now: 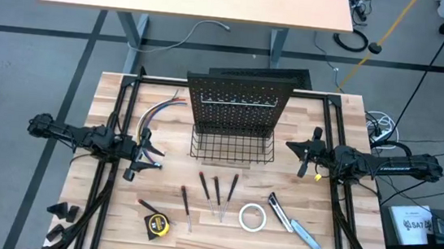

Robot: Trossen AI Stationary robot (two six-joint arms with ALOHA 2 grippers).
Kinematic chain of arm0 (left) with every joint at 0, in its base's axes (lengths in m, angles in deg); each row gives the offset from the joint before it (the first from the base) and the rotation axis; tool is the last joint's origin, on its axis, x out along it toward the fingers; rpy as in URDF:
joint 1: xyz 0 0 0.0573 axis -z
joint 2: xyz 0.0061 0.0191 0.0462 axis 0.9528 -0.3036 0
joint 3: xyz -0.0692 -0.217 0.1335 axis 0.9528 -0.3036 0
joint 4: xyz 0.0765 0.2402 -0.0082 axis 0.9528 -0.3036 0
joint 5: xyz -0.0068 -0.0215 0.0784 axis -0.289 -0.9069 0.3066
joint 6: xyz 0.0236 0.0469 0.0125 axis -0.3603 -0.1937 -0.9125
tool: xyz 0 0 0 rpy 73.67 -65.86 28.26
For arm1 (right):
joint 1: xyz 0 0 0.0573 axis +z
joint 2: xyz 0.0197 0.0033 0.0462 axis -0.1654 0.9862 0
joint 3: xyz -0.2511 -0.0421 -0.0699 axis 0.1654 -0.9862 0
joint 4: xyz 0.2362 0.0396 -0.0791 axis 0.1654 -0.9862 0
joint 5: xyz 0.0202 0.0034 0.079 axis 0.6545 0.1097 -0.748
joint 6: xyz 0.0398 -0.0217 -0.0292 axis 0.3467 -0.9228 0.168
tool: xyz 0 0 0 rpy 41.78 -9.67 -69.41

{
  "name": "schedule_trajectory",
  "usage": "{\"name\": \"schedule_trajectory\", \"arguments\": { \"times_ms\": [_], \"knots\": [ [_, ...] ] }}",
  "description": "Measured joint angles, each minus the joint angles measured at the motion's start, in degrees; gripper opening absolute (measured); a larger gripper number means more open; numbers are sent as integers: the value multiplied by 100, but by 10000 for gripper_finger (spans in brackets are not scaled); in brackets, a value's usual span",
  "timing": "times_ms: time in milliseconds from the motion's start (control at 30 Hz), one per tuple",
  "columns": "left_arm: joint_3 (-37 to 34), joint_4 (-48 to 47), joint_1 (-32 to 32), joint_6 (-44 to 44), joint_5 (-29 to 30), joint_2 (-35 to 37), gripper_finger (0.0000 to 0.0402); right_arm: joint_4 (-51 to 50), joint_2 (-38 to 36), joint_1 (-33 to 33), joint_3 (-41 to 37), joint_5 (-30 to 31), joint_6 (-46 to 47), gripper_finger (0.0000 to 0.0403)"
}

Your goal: Hang tools onto peg board

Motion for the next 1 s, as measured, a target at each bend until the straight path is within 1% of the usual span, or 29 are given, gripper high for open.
{"name": "schedule_trajectory", "arguments": {
  "times_ms": [433,600,667,733,833,900,1000],
  "knots": [
    [0,0,-1,2,0,-1,203,10,1,1,0,-2,20,0],
    [0,33,-2,-86,0,0,203,87,1,-1,1,8,422,0],
    [0,133,-2,-523,26,0,203,203,-1,-1,2,22,450,0],
    [0,219,-1,-681,34,-2,203,288,1,-1,1,22,283,0],
    [0,510,-2,-402,44,-2,203,418,-1,-1,2,22,-64,0],
    [0,755,-2,-77,49,-2,203,426,1,-1,0,15,-89,0],
    [0,1321,-1,30,51,-2,203,437,1,-1,1,13,50,0]
  ]
}}
